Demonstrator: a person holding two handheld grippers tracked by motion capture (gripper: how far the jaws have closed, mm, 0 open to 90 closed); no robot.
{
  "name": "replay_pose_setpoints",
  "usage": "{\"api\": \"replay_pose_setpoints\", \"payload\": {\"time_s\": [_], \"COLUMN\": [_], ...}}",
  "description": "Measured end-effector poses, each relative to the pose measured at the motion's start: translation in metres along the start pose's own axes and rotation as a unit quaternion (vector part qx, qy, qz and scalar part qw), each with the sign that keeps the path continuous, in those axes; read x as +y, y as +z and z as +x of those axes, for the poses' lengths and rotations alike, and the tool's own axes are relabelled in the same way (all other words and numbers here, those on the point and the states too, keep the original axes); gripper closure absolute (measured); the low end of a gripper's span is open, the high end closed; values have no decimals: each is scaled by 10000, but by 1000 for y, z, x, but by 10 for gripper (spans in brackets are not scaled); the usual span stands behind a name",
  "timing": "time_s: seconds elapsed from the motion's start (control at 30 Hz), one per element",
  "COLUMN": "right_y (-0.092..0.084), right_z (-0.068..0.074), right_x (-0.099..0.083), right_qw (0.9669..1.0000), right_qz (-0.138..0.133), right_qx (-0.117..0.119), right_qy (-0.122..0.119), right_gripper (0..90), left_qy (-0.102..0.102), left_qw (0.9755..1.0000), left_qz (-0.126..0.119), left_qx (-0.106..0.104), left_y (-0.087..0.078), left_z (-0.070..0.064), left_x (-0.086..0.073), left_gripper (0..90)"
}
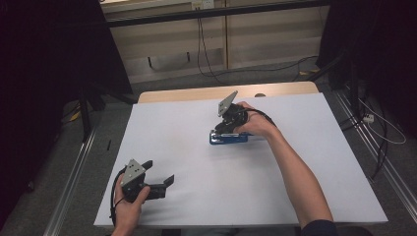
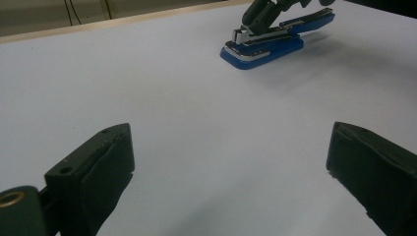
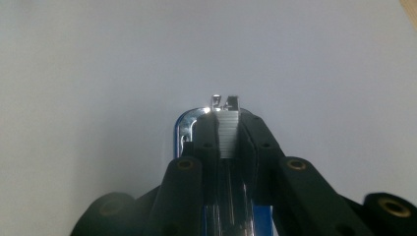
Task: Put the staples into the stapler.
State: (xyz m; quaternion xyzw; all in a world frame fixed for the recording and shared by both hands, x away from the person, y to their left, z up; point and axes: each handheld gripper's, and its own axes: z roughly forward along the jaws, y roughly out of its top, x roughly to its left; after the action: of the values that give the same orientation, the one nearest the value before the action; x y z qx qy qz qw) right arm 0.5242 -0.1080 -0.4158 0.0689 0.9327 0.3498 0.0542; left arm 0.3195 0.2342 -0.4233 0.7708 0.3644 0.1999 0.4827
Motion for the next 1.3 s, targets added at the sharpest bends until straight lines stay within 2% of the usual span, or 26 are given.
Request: {"api": "replay_pose_setpoints", "payload": {"time_s": [0.33,1.0,1.23,1.27,1.3], "right_y": [2,4,4,3,2], "right_z": [-3,-1,-1,-1,-2], "right_x": [-1,1,1,1,1], "right_qw": [9998,9999,9994,9989,9985], "right_qz": [-79,31,-19,-44,-69], "right_qx": [110,-18,-82,-174,-230], "right_qy": [135,160,322,427,491], "right_gripper": [790,756,705,658,651], "left_qy": [-3,-3,1,-4,-5], "left_qw": [10000,10000,10000,10000,10000], "left_qz": [1,-13,-10,-11,-12], "left_qx": [-9,-10,-14,-15,-14], "left_y": [0,-1,-1,-1,-1], "left_z": [0,0,1,0,0], "left_x": [0,0,0,0,0], "left_gripper": [44,44,44,44,44]}}
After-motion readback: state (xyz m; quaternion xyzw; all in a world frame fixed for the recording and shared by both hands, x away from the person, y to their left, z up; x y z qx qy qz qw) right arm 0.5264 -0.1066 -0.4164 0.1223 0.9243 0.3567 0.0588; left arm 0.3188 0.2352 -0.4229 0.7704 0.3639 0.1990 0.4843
